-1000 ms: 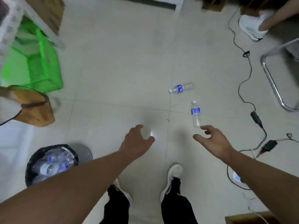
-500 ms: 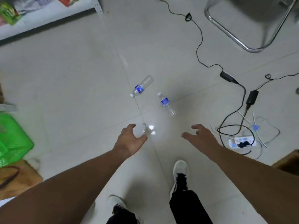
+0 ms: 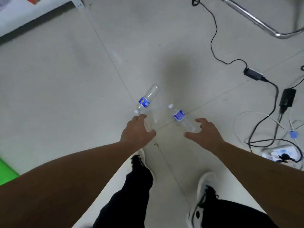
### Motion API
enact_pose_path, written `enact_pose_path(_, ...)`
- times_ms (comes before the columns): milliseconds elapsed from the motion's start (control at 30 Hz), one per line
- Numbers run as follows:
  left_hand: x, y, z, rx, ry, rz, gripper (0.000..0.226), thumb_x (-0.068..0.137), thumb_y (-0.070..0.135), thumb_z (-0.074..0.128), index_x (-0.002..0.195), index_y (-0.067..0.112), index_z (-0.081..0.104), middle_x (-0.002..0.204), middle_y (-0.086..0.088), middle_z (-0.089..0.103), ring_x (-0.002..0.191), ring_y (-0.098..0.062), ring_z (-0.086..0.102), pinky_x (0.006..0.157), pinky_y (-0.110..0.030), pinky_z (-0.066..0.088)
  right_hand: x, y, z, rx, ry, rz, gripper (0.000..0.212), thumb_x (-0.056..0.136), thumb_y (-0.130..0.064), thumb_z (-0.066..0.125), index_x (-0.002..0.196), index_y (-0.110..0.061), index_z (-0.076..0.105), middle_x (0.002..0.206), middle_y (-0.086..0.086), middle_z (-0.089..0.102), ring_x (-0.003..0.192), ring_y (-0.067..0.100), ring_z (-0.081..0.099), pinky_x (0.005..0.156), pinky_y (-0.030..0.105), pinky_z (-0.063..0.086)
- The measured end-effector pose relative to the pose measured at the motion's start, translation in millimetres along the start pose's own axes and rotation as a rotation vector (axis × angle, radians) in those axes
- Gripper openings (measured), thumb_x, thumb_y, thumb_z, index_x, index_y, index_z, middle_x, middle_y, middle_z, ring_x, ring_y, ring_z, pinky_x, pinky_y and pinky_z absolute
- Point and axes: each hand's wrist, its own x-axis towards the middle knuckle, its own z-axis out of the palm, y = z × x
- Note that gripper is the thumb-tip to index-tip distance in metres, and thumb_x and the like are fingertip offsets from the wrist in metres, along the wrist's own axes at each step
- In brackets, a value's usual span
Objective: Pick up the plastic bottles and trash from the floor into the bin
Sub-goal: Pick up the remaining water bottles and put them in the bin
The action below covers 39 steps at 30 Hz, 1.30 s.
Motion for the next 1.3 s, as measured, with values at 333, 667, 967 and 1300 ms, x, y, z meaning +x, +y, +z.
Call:
enact_pose_path(333, 259, -47, 79, 0.100, 0.140, 0.007, 0.094, 0.088, 0.048, 0.080, 0.165, 0.027, 0.029, 0.149, -0.007, 0.050, 0.134, -0.035, 0.050, 0.091, -0.049, 0.049, 199, 39, 123, -0.214, 0.064, 0.122, 0.075, 0.081, -0.047, 0.083, 0.142, -0.023, 0.047, 0.129, 0.010, 0.054, 0.124, 0.034, 0.055, 0.099, 0.048, 0.051)
enact_pose_path(667, 216, -49, 69, -0.118, 0.210, -0.043, 0.082, 0.081, 0.039, 0.079, 0.153, 0.022, 0.042, 0.134, -0.010, 0.051, 0.113, -0.037, 0.063, 0.094, -0.051, 0.059, 187, 17, 85, 0.017, 0.195, 0.020, 0.057, 0.074, -0.037, 0.083, 0.117, -0.024, 0.047, 0.101, 0.006, 0.069, 0.085, 0.033, 0.065, 0.074, 0.036, 0.047)
enact_pose_path(967, 52, -13, -93, -0.270, 0.363, -0.175, 0.083, 0.079, 0.041, 0.078, 0.154, 0.028, 0.046, 0.131, -0.003, 0.054, 0.109, -0.030, 0.066, 0.088, -0.033, 0.046, 65, -143, -56, -0.103, 0.083, -0.172, 0.061, 0.070, -0.049, 0.080, 0.117, -0.030, 0.047, 0.092, -0.001, 0.067, 0.076, 0.025, 0.064, 0.073, 0.034, 0.046)
enact_pose_path(1300, -154, 6, -145, -0.523, 0.548, -0.373, 0.089, 0.083, 0.036, 0.079, 0.163, 0.030, 0.041, 0.135, 0.000, 0.054, 0.114, -0.022, 0.063, 0.096, -0.032, 0.050, -100, -228, -108, -0.202, -0.089, -0.497, 0.061, 0.071, -0.050, 0.082, 0.120, -0.029, 0.052, 0.100, -0.002, 0.070, 0.084, 0.025, 0.073, 0.079, 0.047, 0.065)
